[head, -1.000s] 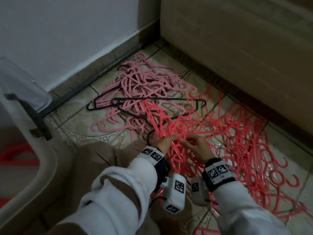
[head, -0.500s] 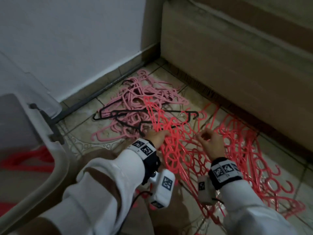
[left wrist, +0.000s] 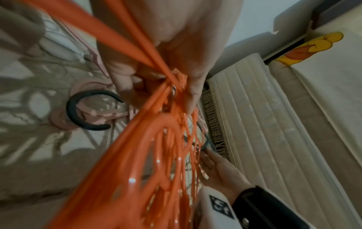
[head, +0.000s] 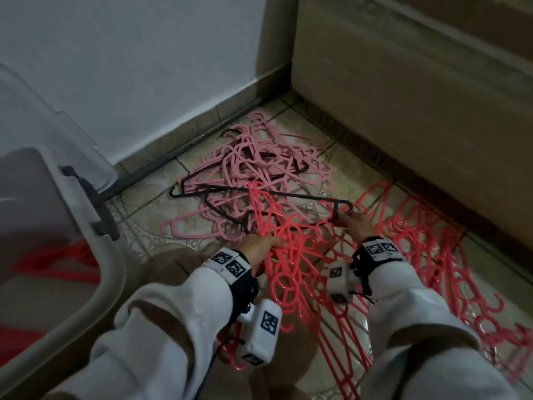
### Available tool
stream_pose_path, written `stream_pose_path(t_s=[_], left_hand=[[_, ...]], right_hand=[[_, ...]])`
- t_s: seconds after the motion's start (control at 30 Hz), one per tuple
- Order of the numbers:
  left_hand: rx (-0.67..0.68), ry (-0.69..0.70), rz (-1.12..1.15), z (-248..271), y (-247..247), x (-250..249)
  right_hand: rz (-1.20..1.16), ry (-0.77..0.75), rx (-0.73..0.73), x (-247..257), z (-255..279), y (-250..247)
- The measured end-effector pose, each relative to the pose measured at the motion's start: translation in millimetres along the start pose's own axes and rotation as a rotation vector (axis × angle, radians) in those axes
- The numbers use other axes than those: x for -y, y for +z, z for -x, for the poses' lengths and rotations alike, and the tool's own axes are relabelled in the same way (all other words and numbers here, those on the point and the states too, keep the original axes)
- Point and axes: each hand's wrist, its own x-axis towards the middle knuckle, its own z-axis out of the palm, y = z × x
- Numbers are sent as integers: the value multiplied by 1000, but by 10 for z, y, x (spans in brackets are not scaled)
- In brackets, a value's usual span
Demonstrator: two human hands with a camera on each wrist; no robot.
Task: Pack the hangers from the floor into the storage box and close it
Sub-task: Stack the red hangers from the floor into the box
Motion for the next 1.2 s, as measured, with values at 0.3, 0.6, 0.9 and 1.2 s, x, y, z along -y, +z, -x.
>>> stream_pose_path(t_s=[0.3,0.6,0.9,1.2], left_hand=[[74,88,-167,-60,-90,85],[160,84,-326,-19,-59,75],[209,153,-416,-58,-36,-15],[160,149,-446,8,-99,-30]], right_hand=[[-242,6,-31,-13,-83,-48],[128,280,388,154,49,-90],[368,283,609,210,83,-211],[781,40,638,477,30,-37]])
